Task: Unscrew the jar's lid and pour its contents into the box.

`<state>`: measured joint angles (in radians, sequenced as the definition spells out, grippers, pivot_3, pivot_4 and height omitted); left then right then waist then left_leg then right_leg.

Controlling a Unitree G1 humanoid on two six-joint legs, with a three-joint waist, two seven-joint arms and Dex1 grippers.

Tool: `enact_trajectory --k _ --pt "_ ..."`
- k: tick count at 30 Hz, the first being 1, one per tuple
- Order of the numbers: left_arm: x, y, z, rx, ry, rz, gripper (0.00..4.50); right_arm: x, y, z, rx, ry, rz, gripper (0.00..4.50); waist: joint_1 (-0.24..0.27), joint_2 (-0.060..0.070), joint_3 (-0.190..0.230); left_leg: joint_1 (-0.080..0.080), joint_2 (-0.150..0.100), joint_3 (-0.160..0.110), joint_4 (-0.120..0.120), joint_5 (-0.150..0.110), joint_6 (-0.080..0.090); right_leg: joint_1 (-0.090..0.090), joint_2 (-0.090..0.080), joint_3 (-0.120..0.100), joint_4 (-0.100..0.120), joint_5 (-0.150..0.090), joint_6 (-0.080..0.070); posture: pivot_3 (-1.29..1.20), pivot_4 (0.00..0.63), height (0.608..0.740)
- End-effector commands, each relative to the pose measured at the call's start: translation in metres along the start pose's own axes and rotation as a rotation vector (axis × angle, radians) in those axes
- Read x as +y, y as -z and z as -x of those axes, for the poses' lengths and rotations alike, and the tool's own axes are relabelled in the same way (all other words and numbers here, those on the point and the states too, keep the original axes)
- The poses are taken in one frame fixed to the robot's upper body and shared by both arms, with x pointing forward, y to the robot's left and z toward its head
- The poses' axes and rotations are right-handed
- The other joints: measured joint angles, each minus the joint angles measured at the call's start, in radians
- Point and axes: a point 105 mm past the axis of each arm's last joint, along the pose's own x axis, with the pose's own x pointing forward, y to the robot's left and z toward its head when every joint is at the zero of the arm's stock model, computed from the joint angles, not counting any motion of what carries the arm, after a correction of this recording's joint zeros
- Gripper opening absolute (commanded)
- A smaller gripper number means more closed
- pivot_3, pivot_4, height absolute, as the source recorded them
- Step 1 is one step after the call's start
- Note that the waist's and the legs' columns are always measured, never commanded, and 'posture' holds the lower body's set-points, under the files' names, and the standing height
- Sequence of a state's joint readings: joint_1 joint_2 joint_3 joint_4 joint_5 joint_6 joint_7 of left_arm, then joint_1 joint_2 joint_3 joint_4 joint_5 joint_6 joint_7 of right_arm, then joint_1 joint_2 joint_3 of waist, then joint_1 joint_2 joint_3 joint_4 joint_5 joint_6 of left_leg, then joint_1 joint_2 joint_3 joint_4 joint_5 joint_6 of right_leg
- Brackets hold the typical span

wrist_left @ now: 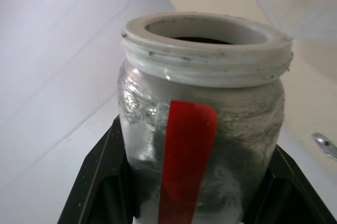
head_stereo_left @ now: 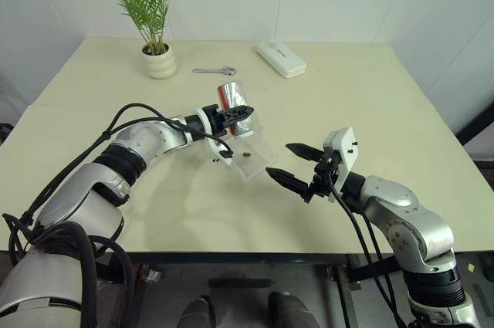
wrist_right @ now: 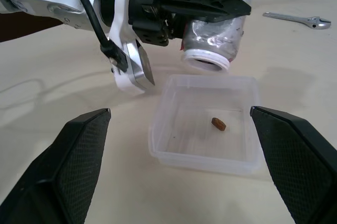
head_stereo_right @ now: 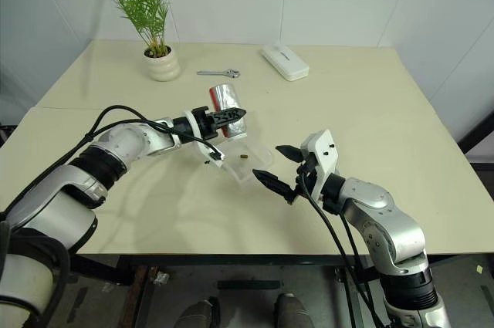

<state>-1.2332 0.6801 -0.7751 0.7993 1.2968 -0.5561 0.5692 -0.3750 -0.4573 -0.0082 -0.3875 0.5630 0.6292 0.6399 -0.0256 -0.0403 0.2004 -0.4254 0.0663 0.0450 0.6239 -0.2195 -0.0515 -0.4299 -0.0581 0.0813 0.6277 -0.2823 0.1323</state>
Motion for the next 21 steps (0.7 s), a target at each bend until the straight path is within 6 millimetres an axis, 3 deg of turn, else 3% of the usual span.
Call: enact_trajectory --k 1,6,11,14,18,21 --pt "0.013 0.027 0.013 0.117 -0.058 0.357 1.93 0.006 -0.012 0.003 -0.047 -0.026 0.044 4.48 0.001 0.000 0.000 0.000 0.000 0.000 0.000 0.000 0.000 0.000 0.000 0.000 0.000 0.000 0.000 0.00 0.150 0.740" --pt "-0.001 0.041 0.030 0.221 -0.066 0.990 1.93 0.005 -0.011 0.005 -0.041 -0.028 0.058 4.48 0.000 0.000 0.000 0.001 0.000 0.002 0.002 0.000 0.000 0.001 0.000 0.001 0.001 0.000 0.000 0.00 0.150 0.740" --pt "-0.037 0.057 0.060 0.376 -0.136 1.756 1.93 0.003 -0.010 0.005 -0.026 -0.037 0.074 4.48 -0.004 0.000 0.000 0.001 0.000 0.002 0.006 0.000 0.001 0.001 0.000 0.002 0.003 0.001 0.001 0.00 0.150 0.740" --pt "-0.047 0.061 0.074 0.437 -0.207 1.979 1.93 0.002 -0.010 0.005 -0.022 -0.043 0.082 4.48 -0.006 0.000 0.000 0.002 0.000 0.002 0.007 0.000 0.001 0.001 0.001 0.004 0.006 0.001 0.002 0.00 0.150 0.740" --pt "-0.071 0.075 0.113 0.591 -0.487 2.313 1.93 0.000 -0.009 0.008 -0.005 -0.045 0.110 4.48 -0.007 0.000 0.000 0.003 0.000 0.001 0.008 0.000 0.001 0.002 0.001 0.004 0.008 0.001 0.002 0.00 0.150 0.740" --pt "-0.103 0.083 0.162 0.864 -0.624 2.247 1.93 -0.001 -0.010 0.008 0.001 -0.053 0.145 4.48 -0.008 0.000 0.000 0.003 0.000 0.001 0.008 0.000 0.001 0.001 0.001 0.005 0.009 0.001 0.002 0.00 0.150 0.740"
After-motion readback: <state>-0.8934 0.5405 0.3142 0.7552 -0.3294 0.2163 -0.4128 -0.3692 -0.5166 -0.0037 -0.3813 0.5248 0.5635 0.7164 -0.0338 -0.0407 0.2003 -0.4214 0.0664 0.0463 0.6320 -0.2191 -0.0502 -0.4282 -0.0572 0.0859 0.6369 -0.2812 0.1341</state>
